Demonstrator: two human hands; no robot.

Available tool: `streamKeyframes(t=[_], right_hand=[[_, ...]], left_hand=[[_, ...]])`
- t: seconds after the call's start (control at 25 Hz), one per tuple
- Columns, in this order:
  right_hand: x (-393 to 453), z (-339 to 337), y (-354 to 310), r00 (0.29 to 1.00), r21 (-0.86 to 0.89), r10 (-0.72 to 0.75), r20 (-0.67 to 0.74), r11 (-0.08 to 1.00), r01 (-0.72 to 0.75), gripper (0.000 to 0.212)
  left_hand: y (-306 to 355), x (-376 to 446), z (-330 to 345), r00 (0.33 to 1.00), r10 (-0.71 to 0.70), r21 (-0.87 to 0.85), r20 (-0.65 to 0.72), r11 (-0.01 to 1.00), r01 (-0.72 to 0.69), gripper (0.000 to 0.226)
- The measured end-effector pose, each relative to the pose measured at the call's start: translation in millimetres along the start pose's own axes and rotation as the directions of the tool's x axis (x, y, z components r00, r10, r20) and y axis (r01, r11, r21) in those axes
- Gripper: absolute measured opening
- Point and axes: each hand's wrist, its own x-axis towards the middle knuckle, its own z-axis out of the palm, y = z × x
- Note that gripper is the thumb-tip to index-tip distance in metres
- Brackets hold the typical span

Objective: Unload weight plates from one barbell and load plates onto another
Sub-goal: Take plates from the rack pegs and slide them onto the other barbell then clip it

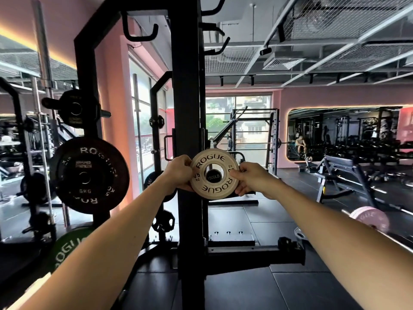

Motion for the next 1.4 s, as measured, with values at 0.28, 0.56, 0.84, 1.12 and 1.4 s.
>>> streamKeyframes(t=[0.28,0.56,0.84,1.12,1.4], right_hand=[[30.1,6.8,20.6,1.000,-0.032,0.019,-0.013,0.999,-0.019,0.019],[45.1,9.9,46.1,0.991,-0.215,-0.108,-0.078,0.972,0.089,0.021],[87.4,4.6,57.1,0.990,-0.283,-0.122,-0.071,0.954,0.097,0.019],[159.5,-0.1,78.8,0.992,-0.309,-0.080,-0.098,0.950,0.046,0.020],[220.6,-0.5,93.2,0.993,-0.276,-0.056,-0.100,0.961,0.026,0.018]], left_hand=[[-24.5,35.4,15.4,0.999,-0.038,0.006,-0.006,0.999,0.038,0.003],[-46.4,48.2,26.6,0.955,0.269,0.250,-0.126,0.940,-0.232,0.014],[-50.1,80.2,33.2,0.962,0.233,0.337,-0.143,0.925,-0.174,0.027],[-73.7,164.9,50.9,0.967,0.223,0.316,-0.127,0.933,-0.173,0.024],[-92.1,240.7,63.7,0.959,0.252,0.334,-0.128,0.921,-0.198,0.021]])
